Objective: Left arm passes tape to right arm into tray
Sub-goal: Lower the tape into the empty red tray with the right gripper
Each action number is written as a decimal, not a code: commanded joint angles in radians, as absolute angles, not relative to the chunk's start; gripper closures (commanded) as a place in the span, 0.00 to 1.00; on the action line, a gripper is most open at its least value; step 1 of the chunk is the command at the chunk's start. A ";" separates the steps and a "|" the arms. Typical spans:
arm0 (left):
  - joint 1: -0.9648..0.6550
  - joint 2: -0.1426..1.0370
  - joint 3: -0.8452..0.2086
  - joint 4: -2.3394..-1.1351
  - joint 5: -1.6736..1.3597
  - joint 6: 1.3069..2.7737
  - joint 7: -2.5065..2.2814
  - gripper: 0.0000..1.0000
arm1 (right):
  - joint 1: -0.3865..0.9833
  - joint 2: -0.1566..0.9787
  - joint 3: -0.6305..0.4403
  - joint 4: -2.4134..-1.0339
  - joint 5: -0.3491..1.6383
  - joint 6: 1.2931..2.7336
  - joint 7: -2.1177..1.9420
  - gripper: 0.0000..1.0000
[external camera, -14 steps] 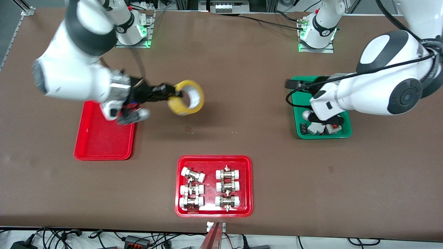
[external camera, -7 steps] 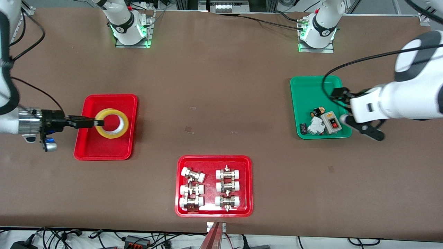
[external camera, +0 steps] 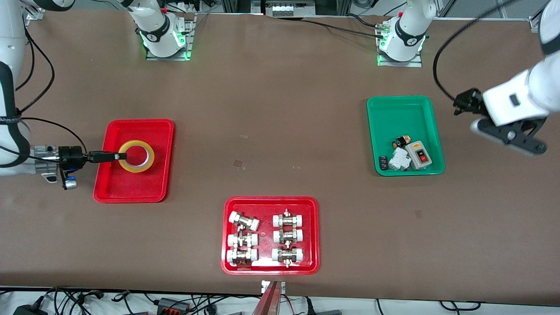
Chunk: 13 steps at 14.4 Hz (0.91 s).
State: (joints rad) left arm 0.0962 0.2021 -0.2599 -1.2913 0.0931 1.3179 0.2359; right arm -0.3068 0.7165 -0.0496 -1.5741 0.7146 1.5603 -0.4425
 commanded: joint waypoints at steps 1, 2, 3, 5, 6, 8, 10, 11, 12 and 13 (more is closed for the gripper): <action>0.071 0.021 -0.225 -1.515 0.067 1.432 0.144 0.00 | -0.322 0.725 -0.029 -1.565 0.718 1.555 -0.469 0.58; 0.063 -0.033 -0.225 -1.584 0.066 1.474 0.111 0.00 | -0.331 0.738 -0.029 -1.565 0.718 1.555 -0.483 0.58; 0.052 -0.081 -0.224 -1.645 0.064 1.503 0.068 0.00 | -0.340 0.750 -0.029 -1.565 0.715 1.555 -0.504 0.58; 0.035 -0.106 -0.224 -1.678 0.061 1.511 0.026 0.00 | -0.357 0.773 -0.029 -1.565 0.712 1.557 -0.537 0.57; 0.035 -0.097 -0.222 -1.668 0.060 1.511 0.031 0.00 | -0.360 0.778 -0.029 -1.565 0.710 1.566 -0.548 0.52; 0.037 -0.092 -0.222 -1.663 0.057 1.517 0.003 0.00 | -0.359 0.779 -0.029 -1.565 0.698 1.577 -0.549 0.08; 0.043 -0.089 -0.224 -1.661 0.031 1.570 -0.014 0.00 | -0.356 0.779 -0.029 -1.565 0.686 1.583 -0.551 0.00; 0.044 -0.089 -0.222 -1.661 0.028 1.594 -0.014 0.00 | -0.350 0.778 -0.029 -1.565 0.666 1.595 -0.551 0.00; 0.044 -0.089 -0.224 -1.660 0.009 1.630 -0.015 0.00 | -0.344 0.778 -0.029 -1.565 0.635 1.615 -0.551 0.00; 0.051 -0.089 -0.222 -1.661 -0.023 1.634 -0.020 0.00 | -0.339 0.778 -0.029 -1.566 0.594 1.635 -0.551 0.00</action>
